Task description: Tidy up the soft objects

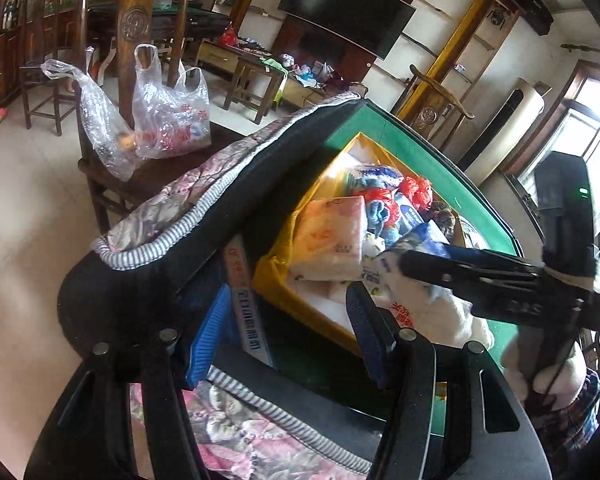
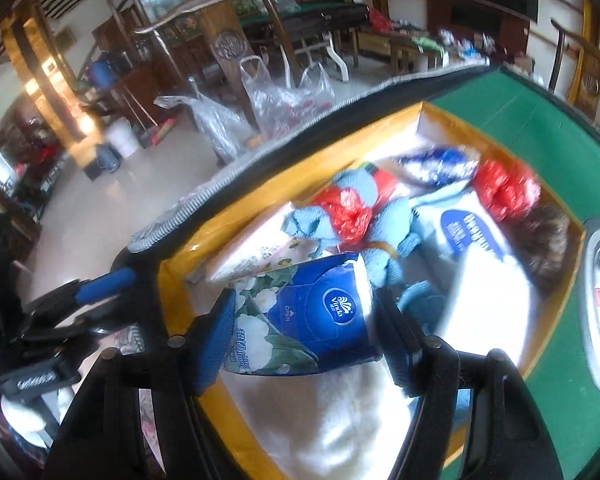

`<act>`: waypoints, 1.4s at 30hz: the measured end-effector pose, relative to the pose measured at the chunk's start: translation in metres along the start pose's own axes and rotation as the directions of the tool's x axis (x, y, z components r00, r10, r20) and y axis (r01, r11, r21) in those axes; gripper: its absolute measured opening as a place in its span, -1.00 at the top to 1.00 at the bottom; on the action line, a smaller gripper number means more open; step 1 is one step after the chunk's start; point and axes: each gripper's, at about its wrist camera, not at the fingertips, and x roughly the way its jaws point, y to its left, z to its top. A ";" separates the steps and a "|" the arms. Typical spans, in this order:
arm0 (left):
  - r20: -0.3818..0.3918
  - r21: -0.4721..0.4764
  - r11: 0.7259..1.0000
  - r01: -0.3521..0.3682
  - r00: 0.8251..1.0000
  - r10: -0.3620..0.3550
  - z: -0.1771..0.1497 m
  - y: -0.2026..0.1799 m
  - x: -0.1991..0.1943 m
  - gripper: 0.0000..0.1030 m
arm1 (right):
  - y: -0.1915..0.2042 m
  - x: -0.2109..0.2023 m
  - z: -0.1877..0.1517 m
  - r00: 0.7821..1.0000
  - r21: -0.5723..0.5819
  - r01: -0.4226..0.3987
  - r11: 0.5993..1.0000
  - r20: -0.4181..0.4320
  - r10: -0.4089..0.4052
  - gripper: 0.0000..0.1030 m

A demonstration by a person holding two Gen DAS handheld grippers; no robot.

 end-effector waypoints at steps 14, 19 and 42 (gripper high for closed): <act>-0.009 0.037 0.999 -0.002 1.000 0.002 -0.002 -0.015 0.001 -0.14 | -0.015 -0.030 -0.021 0.988 0.042 -0.156 0.987 0.014 0.156 -0.40; 0.014 0.085 0.996 -0.035 0.999 0.034 -0.003 -0.032 -0.001 -0.15 | -0.046 -0.067 -0.044 0.990 0.092 -0.078 0.993 0.123 0.067 -0.41; 0.248 0.372 0.882 -0.287 0.947 0.204 -0.026 -0.179 -0.009 -0.60 | -0.125 -0.132 -0.142 0.947 0.293 0.131 0.947 0.246 -0.207 -0.43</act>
